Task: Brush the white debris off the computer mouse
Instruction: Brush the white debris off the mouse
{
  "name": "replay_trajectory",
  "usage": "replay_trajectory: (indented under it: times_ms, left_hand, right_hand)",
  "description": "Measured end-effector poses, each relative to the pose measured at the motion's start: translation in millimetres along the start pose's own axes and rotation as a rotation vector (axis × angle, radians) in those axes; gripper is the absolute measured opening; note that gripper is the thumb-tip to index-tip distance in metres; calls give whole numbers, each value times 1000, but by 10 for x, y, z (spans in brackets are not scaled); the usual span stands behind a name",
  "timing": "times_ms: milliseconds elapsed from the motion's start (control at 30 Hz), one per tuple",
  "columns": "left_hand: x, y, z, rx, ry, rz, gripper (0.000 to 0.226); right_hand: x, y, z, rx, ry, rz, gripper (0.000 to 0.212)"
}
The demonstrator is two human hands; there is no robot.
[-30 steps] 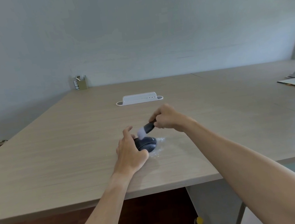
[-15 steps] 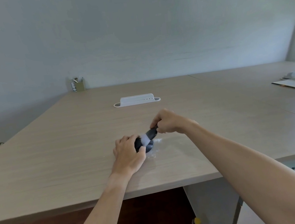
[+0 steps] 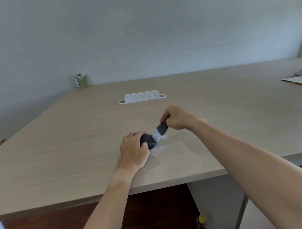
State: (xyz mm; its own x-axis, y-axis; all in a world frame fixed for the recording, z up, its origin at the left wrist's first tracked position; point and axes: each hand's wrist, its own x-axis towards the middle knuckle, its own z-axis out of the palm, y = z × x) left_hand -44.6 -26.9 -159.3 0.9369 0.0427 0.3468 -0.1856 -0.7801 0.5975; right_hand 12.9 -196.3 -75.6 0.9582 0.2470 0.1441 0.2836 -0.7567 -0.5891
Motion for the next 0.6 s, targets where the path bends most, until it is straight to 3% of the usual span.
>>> replay_trajectory:
  times_ms: [100,167,267,433,600]
  left_hand:
    - [1,2,-2,-13,-9,-13,38]
    - [8,6,9,-9,4,-20,29]
    - [-6,45,30,33,38,-42,47]
    - [-11,41,45,98,93,-42,60]
    - [-8,40,30,-31,105,-54,76]
  right_hand:
    - [4,-14,-52,103,52,3,43]
    - [-42,-56,-40,204,-16,11,43]
    - [-71,-41,28,135,-118,-2,43]
    - [-5,41,2,37,66,-10,43]
    - [-95,-58,1,191,-154,-11,41]
